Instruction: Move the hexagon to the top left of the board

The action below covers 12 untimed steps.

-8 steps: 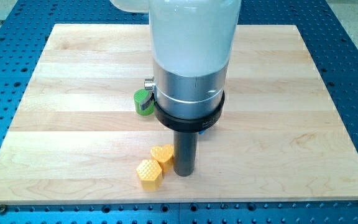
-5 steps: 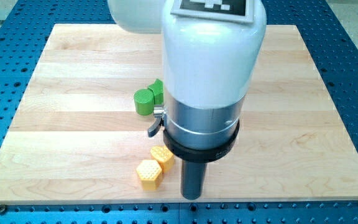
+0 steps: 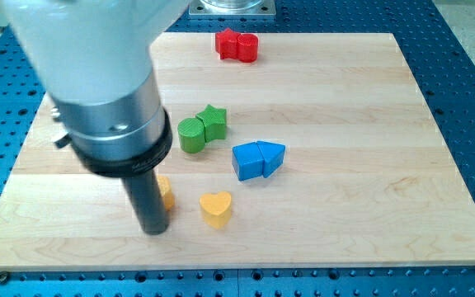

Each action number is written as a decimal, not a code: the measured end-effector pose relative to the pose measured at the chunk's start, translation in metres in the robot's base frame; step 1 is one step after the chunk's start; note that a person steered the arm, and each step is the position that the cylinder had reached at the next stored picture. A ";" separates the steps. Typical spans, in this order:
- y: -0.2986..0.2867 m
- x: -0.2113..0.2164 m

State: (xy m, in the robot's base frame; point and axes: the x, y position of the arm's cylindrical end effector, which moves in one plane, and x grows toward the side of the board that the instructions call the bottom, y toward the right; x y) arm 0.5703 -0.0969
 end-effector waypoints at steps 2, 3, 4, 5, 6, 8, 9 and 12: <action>-0.008 -0.086; -0.011 -0.117; -0.014 -0.149; -0.016 -0.181; -0.016 -0.209; -0.026 -0.237; -0.045 -0.277; -0.042 -0.303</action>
State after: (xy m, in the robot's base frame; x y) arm 0.2671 -0.1385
